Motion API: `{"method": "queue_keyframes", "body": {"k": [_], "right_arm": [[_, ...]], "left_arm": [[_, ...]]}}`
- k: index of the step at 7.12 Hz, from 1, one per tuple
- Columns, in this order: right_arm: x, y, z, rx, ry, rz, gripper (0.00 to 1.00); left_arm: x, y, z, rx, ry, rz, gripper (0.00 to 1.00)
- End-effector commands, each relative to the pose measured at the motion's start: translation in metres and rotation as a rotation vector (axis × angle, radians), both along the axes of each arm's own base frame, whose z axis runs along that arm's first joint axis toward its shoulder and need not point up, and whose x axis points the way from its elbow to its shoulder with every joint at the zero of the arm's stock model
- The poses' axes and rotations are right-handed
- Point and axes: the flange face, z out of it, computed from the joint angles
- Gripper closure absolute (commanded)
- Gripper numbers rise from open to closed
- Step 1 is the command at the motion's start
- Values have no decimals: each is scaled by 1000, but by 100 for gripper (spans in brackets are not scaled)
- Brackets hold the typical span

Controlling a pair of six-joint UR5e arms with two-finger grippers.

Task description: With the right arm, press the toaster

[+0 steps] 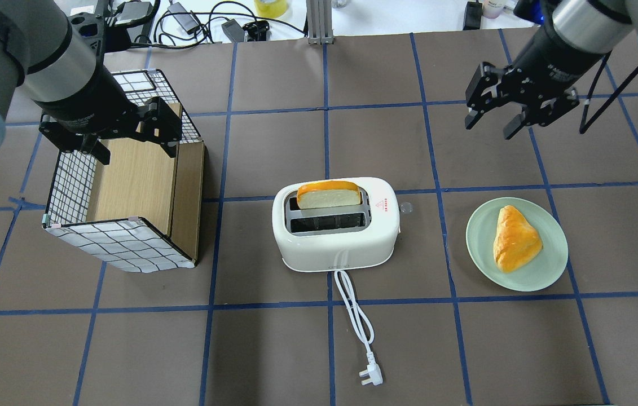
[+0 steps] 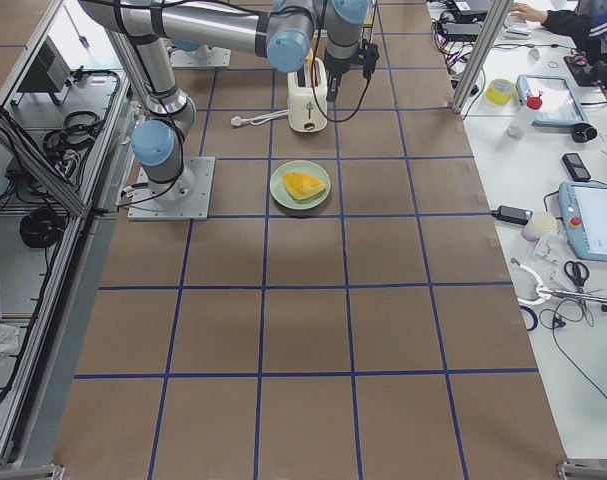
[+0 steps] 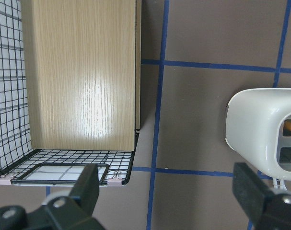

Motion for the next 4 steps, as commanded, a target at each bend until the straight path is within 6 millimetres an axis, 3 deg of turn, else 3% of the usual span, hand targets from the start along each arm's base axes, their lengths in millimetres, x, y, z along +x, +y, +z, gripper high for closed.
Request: {"method": "queue_keyframes", "body": {"k": [1,2,4], "right_arm": [[25,4,45,-45,207,30,7],[37,6,47,-58,235,23,9],[39,0,45,-96,239,21,8]], "left_arm": [[0,0,0,0,-1,0,0],[0,0,0,0,0,0,0],[0,0,0,0,0,0,0]]}}
